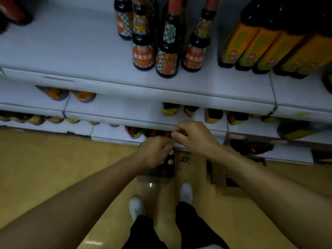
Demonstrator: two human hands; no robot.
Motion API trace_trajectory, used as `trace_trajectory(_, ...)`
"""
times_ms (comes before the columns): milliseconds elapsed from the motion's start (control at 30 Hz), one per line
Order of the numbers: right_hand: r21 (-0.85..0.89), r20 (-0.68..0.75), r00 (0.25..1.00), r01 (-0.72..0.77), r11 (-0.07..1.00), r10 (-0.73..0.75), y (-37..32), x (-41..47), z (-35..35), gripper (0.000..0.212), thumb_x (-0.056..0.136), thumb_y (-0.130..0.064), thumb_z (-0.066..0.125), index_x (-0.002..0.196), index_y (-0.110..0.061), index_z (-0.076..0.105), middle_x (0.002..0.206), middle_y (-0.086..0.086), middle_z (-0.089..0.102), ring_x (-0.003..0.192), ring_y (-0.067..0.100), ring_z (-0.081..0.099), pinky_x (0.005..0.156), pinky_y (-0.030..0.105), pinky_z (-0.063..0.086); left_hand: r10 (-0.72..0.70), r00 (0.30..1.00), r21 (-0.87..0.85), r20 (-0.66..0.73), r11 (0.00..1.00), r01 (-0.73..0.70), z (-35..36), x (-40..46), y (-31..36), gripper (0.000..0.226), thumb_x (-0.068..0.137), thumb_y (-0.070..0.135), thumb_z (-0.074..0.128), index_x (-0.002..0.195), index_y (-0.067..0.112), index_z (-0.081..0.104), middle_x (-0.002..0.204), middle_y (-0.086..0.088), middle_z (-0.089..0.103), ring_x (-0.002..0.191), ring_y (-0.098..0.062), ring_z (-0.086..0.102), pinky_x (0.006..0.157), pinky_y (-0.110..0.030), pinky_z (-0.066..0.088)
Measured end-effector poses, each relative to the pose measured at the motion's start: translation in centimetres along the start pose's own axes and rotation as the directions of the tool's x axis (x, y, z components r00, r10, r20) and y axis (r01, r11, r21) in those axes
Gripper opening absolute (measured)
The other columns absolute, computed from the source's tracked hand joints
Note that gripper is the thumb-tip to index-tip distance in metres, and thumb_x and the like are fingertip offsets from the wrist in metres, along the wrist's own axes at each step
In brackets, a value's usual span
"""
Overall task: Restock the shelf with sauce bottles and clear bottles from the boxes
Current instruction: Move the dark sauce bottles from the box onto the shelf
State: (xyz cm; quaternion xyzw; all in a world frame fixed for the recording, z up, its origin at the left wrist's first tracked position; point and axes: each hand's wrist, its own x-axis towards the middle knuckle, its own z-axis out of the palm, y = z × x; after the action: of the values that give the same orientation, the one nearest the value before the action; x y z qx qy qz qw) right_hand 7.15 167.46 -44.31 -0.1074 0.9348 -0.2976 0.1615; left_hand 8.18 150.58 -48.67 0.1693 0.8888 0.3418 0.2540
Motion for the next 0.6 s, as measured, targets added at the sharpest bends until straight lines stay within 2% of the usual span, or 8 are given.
trace_trajectory(67, 0.014, 0.052, 0.998, -0.034, 0.999, 0.033, 2.7, 0.5, 3.1, 0.017, 0.096, -0.023, 0.057, 0.091, -0.010, 0.068, 0.094, 0.006, 0.066, 0.085, 0.022, 0.059, 0.075, 0.042, 0.049, -0.076, 0.997, -0.004, 0.023, 0.997, 0.076, 2.6, 0.5, -2.9, 0.029, 0.097, 0.023, 0.047, 0.118, 0.014, 0.065, 0.108, -0.007, 0.067, 0.099, -0.026, 0.061, 0.076, -0.034, 0.046)
trace_trajectory(167, -0.004, 0.120, 0.985, -0.123, 0.992, 0.122, 6.1, 1.0, 7.1, 0.013, 0.096, -0.024, 0.056, 0.088, -0.017, 0.064, 0.095, 0.004, 0.065, 0.086, 0.022, 0.060, 0.075, 0.043, 0.050, -0.230, 0.972, -0.069, 0.042, 0.970, 0.233, 6.3, 0.8, -6.5, 0.023, 0.099, 0.019, 0.051, 0.106, 0.003, 0.067, 0.106, -0.017, 0.067, 0.099, -0.032, 0.061, 0.080, -0.038, 0.047)
trace_trajectory(267, -0.006, 0.174, 0.969, -0.174, 0.985, 0.173, 10.2, 1.5, 11.9, 0.016, 0.095, -0.018, 0.053, 0.085, -0.013, 0.064, 0.089, 0.007, 0.066, 0.081, 0.025, 0.061, 0.069, 0.042, 0.050, -0.317, 0.942, -0.070, 0.109, 0.943, 0.325, 10.4, 1.5, -10.5, 0.027, 0.100, 0.019, 0.050, 0.115, 0.002, 0.066, 0.115, -0.017, 0.065, 0.103, -0.031, 0.060, 0.080, -0.033, 0.045)
trace_trajectory(367, -0.011, 0.223, 0.953, -0.207, 0.978, 0.204, 14.1, 1.8, 16.8, 0.019, 0.095, -0.014, 0.051, 0.078, -0.011, 0.061, 0.081, 0.007, 0.064, 0.074, 0.023, 0.059, 0.065, 0.039, 0.046, -0.345, 0.921, -0.019, 0.180, 0.935, 0.354, 14.3, 2.5, -14.6, 0.028, 0.101, 0.020, 0.047, 0.121, 0.008, 0.062, 0.119, -0.012, 0.064, 0.105, -0.025, 0.059, 0.066, -0.021, 0.039)
trace_trajectory(400, -0.026, 0.240, 0.942, -0.233, 0.972, 0.233, 15.3, 2.0, 18.4, 0.020, 0.096, -0.015, 0.050, 0.080, -0.010, 0.060, 0.082, 0.007, 0.063, 0.074, 0.023, 0.058, 0.065, 0.038, 0.044, -0.369, 0.910, -0.010, 0.189, 0.926, 0.377, 15.4, 2.8, -15.8, 0.028, 0.101, 0.021, 0.046, 0.122, 0.011, 0.062, 0.119, -0.010, 0.064, 0.105, -0.024, 0.059, 0.064, -0.022, 0.036)
trace_trajectory(467, -0.054, 0.274, 0.919, -0.281, 0.958, 0.285, 17.4, 2.4, 21.4, 0.020, 0.098, -0.019, 0.048, 0.089, -0.008, 0.062, 0.088, 0.010, 0.063, 0.078, 0.025, 0.059, 0.067, 0.038, 0.045, -0.400, 0.893, -0.002, 0.204, 0.912, 0.409, 17.7, 3.4, -18.3, 0.031, 0.102, 0.020, 0.044, 0.125, 0.007, 0.060, 0.127, -0.012, 0.061, 0.113, -0.024, 0.057, 0.075, -0.022, 0.036)
trace_trajectory(533, -0.067, 0.319, 0.897, -0.301, 0.951, 0.306, 19.0, 2.8, 24.2, 0.021, 0.100, -0.021, 0.047, 0.098, -0.009, 0.064, 0.097, 0.011, 0.064, 0.084, 0.025, 0.059, 0.073, 0.039, 0.048, -0.416, 0.877, 0.007, 0.241, 0.904, 0.427, 19.8, 3.7, -20.5, 0.037, 0.104, 0.019, 0.042, 0.136, 0.004, 0.052, 0.141, -0.011, 0.052, 0.127, -0.021, 0.050, 0.085, -0.013, 0.031)
trace_trajectory(600, -0.068, 0.342, 0.888, -0.303, 0.951, 0.307, 20.2, 3.3, 26.7, 0.021, 0.099, -0.021, 0.048, 0.106, -0.011, 0.065, 0.104, 0.010, 0.065, 0.092, 0.025, 0.060, 0.078, 0.041, 0.051, -0.446, 0.865, -0.021, 0.231, 0.886, 0.463, 21.5, 4.3, -22.2, 0.032, 0.102, 0.015, 0.046, 0.128, 0.002, 0.059, 0.131, -0.015, 0.058, 0.121, -0.024, 0.053, 0.076, -0.008, 0.027)
